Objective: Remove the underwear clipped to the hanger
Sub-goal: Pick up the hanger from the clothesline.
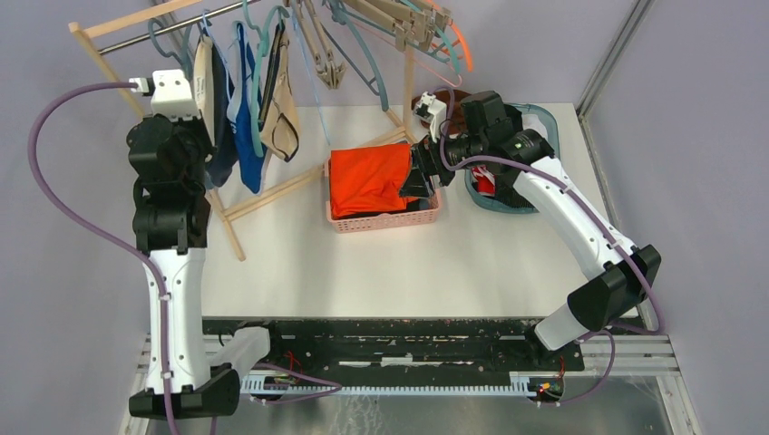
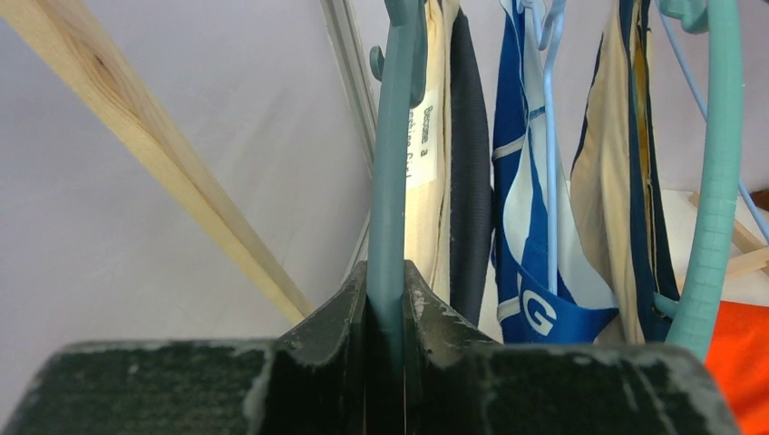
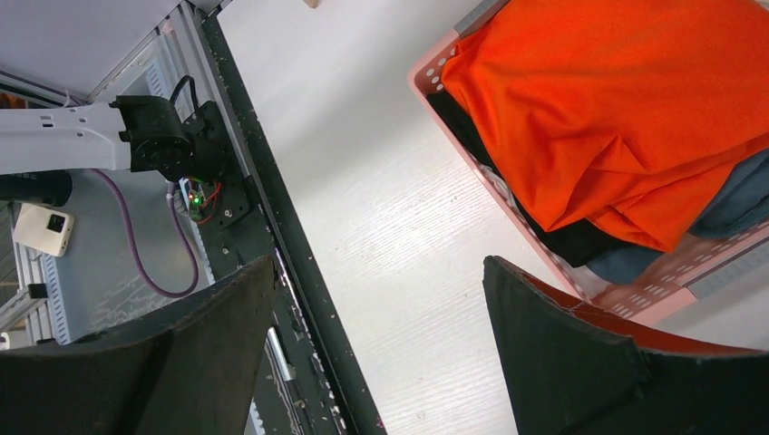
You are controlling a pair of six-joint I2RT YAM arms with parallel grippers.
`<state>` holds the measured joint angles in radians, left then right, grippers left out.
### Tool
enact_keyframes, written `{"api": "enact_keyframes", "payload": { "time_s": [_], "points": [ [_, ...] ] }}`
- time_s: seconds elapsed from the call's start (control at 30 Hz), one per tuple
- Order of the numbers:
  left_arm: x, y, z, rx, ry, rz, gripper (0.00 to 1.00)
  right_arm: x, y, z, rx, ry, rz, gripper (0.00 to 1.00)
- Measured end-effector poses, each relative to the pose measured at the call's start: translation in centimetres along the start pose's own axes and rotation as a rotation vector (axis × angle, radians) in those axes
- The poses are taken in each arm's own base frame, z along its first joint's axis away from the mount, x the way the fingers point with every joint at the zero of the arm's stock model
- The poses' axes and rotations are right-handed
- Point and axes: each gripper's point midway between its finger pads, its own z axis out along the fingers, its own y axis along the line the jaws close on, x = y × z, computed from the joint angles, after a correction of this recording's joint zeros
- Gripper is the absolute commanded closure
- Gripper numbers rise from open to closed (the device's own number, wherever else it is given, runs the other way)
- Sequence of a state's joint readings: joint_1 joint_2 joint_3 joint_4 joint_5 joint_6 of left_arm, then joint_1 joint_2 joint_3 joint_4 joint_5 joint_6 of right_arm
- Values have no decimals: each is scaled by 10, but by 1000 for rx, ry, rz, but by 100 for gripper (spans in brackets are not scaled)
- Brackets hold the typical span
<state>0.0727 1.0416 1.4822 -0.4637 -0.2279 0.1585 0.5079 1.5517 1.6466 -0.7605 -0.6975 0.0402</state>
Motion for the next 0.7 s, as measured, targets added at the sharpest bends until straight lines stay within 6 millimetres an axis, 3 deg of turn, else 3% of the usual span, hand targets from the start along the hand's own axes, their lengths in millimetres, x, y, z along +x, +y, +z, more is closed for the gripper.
{"api": "enact_keyframes", "payload": {
  "time_s": [0.53, 0.7],
  "points": [
    [3, 14, -58, 19, -2, 88, 97, 2, 1, 1, -9, 1, 13, 9],
    [7, 9, -54, 42, -22, 118, 97, 2, 2, 1, -15, 1, 14, 9]
  ]
}}
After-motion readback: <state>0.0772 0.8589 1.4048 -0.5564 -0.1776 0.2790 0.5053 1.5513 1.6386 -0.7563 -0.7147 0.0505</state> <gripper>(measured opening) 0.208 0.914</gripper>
